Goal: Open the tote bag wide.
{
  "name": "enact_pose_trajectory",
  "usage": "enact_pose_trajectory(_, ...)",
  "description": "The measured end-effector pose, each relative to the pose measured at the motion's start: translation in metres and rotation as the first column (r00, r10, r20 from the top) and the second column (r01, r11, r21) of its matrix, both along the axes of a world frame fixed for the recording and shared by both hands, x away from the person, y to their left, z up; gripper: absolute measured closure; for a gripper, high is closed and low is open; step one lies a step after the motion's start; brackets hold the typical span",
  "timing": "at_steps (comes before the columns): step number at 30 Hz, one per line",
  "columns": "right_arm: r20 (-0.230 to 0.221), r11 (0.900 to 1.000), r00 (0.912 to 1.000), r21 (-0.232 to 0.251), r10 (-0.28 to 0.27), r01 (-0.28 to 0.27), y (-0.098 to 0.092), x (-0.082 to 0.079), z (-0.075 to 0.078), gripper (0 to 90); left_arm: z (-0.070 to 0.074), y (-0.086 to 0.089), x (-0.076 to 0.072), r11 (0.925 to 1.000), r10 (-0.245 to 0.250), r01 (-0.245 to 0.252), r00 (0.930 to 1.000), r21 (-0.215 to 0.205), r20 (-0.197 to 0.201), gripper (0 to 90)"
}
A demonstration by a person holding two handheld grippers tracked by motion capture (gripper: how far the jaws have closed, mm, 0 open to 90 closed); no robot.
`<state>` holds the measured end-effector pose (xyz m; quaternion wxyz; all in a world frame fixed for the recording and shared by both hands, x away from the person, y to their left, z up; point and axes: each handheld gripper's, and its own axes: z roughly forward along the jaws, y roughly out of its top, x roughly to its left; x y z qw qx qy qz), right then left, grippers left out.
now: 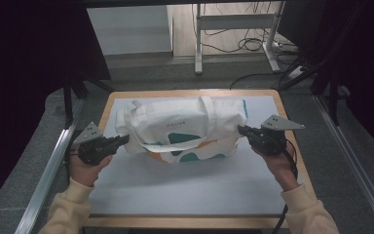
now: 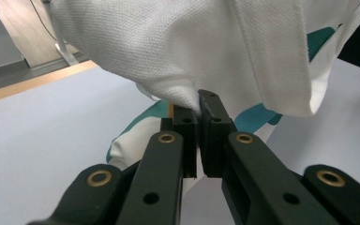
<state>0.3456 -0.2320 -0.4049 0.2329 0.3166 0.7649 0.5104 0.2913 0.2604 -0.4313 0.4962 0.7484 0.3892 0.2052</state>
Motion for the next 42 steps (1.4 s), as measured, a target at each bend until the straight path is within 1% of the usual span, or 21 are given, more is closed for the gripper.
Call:
enact_pose_trajectory(5, -0.02, 1.0, 0.9998, -0.013, 0.006, -0.006, 0.002, -0.001, -0.009, 86.4, -0.006, -0.003, 0.001, 0.9999, -0.004, 0.004, 0.9999, 0.014, -0.014, 87.6)
enact_pose_trajectory(10, -0.042, 1.0, 0.9991, -0.026, 0.011, -0.012, 0.004, -0.001, -0.017, 86.5, -0.013, -0.007, 0.002, 0.9992, -0.006, 0.006, 0.9997, 0.039, -0.022, 87.7)
enact_pose_trajectory(14, -0.057, 0.999, 0.9982, -0.042, 0.016, -0.018, 0.006, -0.001, -0.023, 86.6, -0.019, -0.009, 0.003, 0.999, -0.009, 0.01, 0.9994, 0.044, -0.033, 87.9)
enact_pose_trajectory(16, -0.065, 0.999, 0.9977, -0.047, 0.019, -0.023, 0.008, -0.001, -0.027, 86.6, -0.022, -0.01, 0.004, 0.9984, -0.013, 0.015, 0.9991, 0.054, -0.04, 88.0)
enact_pose_trajectory(21, -0.087, 0.997, 0.9961, -0.075, 0.018, -0.025, 0.011, 0.0, -0.036, 86.7, -0.027, -0.012, 0.005, 0.9979, -0.015, 0.018, 0.9987, 0.063, -0.049, 88.1)
enact_pose_trajectory(23, -0.094, 0.995, 0.9955, -0.1, 0.005, -0.014, 0.011, 0.0, -0.039, 86.7, -0.029, -0.014, 0.006, 0.9968, -0.014, 0.018, 0.9986, 0.078, -0.05, 88.1)
enact_pose_trajectory(25, -0.105, 0.992, 0.9944, -0.122, -0.005, -0.008, 0.012, 0.003, -0.045, 86.7, -0.033, -0.015, 0.007, 0.9961, -0.013, 0.018, 0.9981, 0.086, -0.06, 88.1)
enact_pose_trajectory(27, -0.129, 0.991, 0.9915, -0.136, -0.015, -0.003, 0.012, 0.006, -0.053, 86.7, -0.037, -0.016, 0.009, 0.996, -0.014, 0.02, 0.9975, 0.087, -0.07, 88.1)
enact_pose_trajectory(29, -0.146, 0.991, 0.9891, -0.135, -0.018, -0.002, 0.011, 0.009, -0.059, 86.7, -0.041, -0.016, 0.01, 0.9955, -0.013, 0.021, 0.9968, 0.092, -0.079, 88.1)
enact_pose_trajectory(30, -0.152, 0.991, 0.9882, -0.136, -0.02, -0.001, 0.011, 0.01, -0.061, 86.7, -0.042, -0.017, 0.011, 0.9946, -0.013, 0.021, 0.9969, 0.102, -0.078, 88.1)
enact_pose_trajectory(34, -0.161, 0.99, 0.9867, -0.142, -0.023, 0.0, 0.012, 0.012, -0.065, 86.7, -0.048, -0.018, 0.011, 0.9941, -0.013, 0.022, 0.9959, 0.106, -0.089, 88.2)
enact_pose_trajectory(38, -0.167, 0.989, 0.9857, -0.149, -0.025, 0.0, 0.012, 0.013, -0.068, 86.7, -0.055, -0.018, 0.013, 0.994, -0.014, 0.026, 0.9938, 0.106, -0.11, 88.2)
enact_pose_trajectory(40, -0.173, 0.989, 0.9846, -0.149, -0.026, 0.0, 0.013, 0.014, -0.07, 86.7, -0.058, -0.02, 0.014, 0.9912, -0.01, 0.025, 0.9938, 0.13, -0.111, 88.1)
enact_pose_trajectory(41, -0.177, 0.988, 0.9838, -0.153, -0.027, 0.0, 0.013, 0.014, -0.071, 86.7, -0.058, -0.02, 0.014, 0.9912, -0.01, 0.025, 0.9938, 0.13, -0.111, 88.2)
enact_pose_trajectory(42, -0.183, 0.988, 0.9826, -0.155, -0.029, 0.0, 0.013, 0.014, -0.073, 86.7, -0.061, -0.023, 0.015, 0.9859, -0.006, 0.026, 0.9926, 0.165, -0.121, 88.2)
